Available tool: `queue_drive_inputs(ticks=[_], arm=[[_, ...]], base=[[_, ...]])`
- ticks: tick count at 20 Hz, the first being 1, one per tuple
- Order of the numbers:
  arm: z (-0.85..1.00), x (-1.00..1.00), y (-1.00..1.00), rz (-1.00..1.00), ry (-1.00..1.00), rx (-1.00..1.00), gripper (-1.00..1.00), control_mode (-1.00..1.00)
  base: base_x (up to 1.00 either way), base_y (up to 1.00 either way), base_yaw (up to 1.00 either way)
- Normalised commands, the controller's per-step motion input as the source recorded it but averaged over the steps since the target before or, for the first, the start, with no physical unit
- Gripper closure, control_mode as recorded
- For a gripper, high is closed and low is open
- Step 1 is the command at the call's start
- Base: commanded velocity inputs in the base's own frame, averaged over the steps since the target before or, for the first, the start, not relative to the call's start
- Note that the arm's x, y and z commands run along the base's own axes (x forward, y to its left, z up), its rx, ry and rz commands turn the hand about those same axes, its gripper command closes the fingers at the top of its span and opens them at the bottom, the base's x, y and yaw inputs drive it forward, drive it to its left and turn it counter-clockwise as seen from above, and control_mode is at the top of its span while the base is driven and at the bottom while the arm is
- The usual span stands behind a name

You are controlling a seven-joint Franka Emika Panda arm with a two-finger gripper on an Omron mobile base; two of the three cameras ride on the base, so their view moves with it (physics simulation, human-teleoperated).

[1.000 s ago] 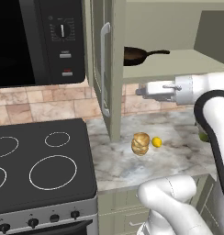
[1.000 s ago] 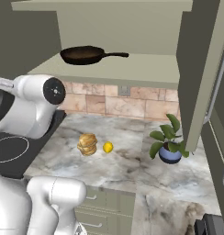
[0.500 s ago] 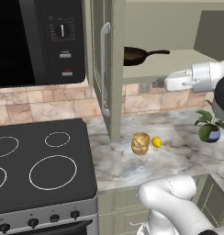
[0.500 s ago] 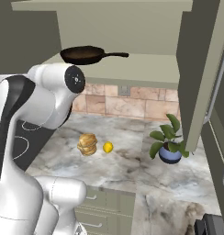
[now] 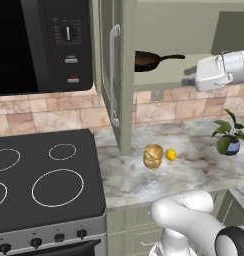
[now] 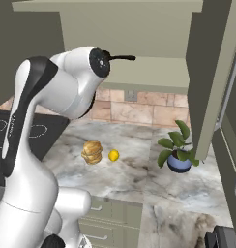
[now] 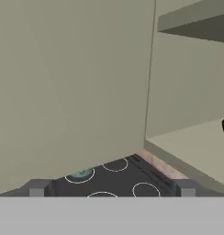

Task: Pick the pan from the cabinet and place it on the stove. Then turn on the stove burner for the pan.

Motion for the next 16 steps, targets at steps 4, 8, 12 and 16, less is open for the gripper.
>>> queue_drive_inputs(ticks=[4, 8, 12, 16], arm=[[0.09, 0.30, -0.39, 0.01, -0.12, -0.13, -1.00, -1.00], [-0.02, 0.27, -0.29, 0.00, -0.13, -0.08, -1.00, -1.00], [-0.10, 0.14, -0.35, 0.00, -0.14, -0.01, -1.00, -1.00], [0.00, 0.39, -0.28, 0.00, -0.07, 0.00, -1.00, -1.00]], base=[[0.00, 0.00, 0.00], [0.00, 0.00, 0.00], [0.00, 0.00, 0.00], [0.00, 0.00, 0.00]])
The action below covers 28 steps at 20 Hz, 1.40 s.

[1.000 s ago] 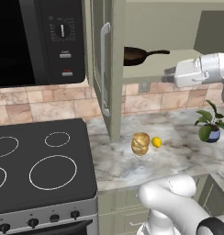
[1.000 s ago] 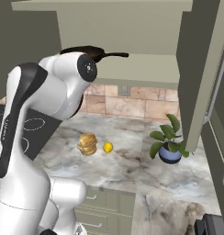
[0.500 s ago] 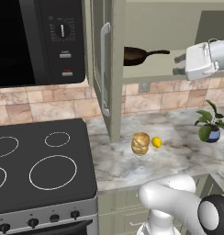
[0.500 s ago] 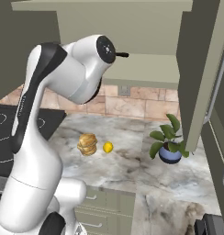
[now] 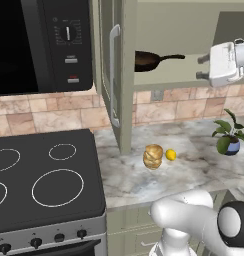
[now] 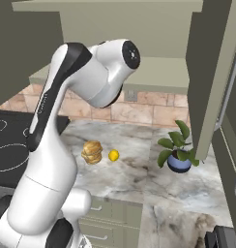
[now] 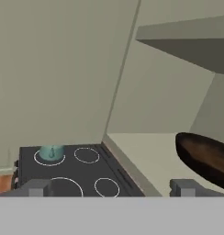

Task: Pick the pan from the cabinet and place it on the stove. Then turn on the stove burner for the pan.

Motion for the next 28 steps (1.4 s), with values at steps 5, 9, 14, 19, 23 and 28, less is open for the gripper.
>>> queue_drive_inputs(ticks=[5, 9, 14, 19, 23, 28], arm=[[0.00, 0.45, -0.12, 0.00, -0.01, 0.00, -1.00, -1.00], [0.00, 0.50, -0.11, 0.00, 0.00, 0.00, -1.00, -1.00], [-0.02, 0.46, -0.17, 0.00, 0.00, 0.00, -1.00, -1.00], [-0.09, 0.34, -0.20, 0.03, 0.00, -0.02, -1.00, -1.00], [-0.08, 0.31, -0.14, 0.05, 0.00, -0.04, -1.00, -1.00], [-0.07, 0.30, -0.12, 0.04, 0.00, -0.05, -1.00, -1.00]], base=[[0.00, 0.00, 0.00], [0.00, 0.00, 0.00], [0.00, 0.00, 0.00], [0.00, 0.00, 0.00], [0.00, 0.00, 0.00], [0.00, 0.00, 0.00]])
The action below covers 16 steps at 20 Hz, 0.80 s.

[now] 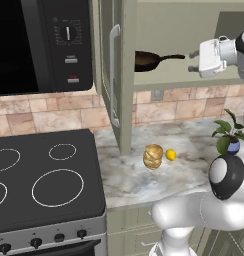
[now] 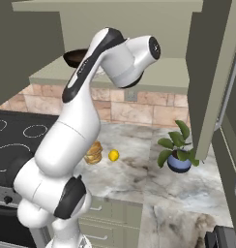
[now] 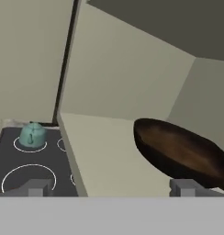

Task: Pick the pan from the cabinet and place it on the stove. Then turn on the stove burner for the pan.

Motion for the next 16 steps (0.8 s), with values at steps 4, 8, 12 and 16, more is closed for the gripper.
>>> queue_drive_inputs(ticks=[4, 8, 12, 16], arm=[[-0.12, 0.25, -0.10, 0.02, -0.02, -0.06, -1.00, -1.00], [-0.07, 0.22, -0.06, 0.00, -0.05, -0.05, -1.00, -1.00], [-0.01, 0.22, -0.01, 0.00, -0.07, -0.04, -1.00, -1.00], [-0.03, 0.24, 0.00, 0.00, -0.05, -0.05, -1.00, -1.00]], base=[[0.00, 0.00, 0.00], [0.00, 0.00, 0.00], [0.00, 0.00, 0.00], [0.00, 0.00, 0.00]])
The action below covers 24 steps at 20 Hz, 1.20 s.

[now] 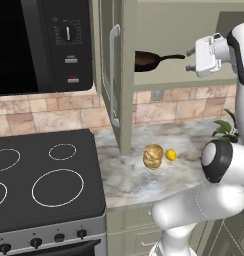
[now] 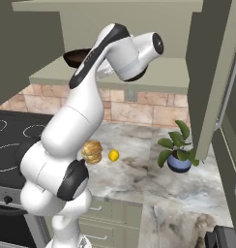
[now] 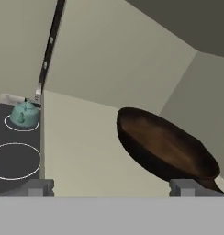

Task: Pick the pan from the cabinet and place it on the stove. Then turn on the stove burner for the pan.

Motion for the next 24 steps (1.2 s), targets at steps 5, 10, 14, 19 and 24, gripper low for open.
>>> queue_drive_inputs(ticks=[5, 10, 14, 19, 24], arm=[[-0.05, 0.23, 0.00, 0.00, 0.00, -0.06, -1.00, -1.00], [-0.01, 0.19, 0.00, 0.00, 0.00, -0.03, -1.00, -1.00], [0.00, 0.12, 0.03, 0.00, 0.00, -0.01, -1.00, -1.00], [0.00, 0.00, 0.00, 0.00, 0.00, 0.00, -1.00, -1.00], [0.00, 0.00, 0.00, 0.00, 0.00, 0.00, -1.00, -1.00]], base=[[0.00, 0.00, 0.00], [0.00, 0.00, 0.00], [0.00, 0.00, 0.00], [0.00, 0.00, 0.00], [0.00, 0.00, 0.00]])
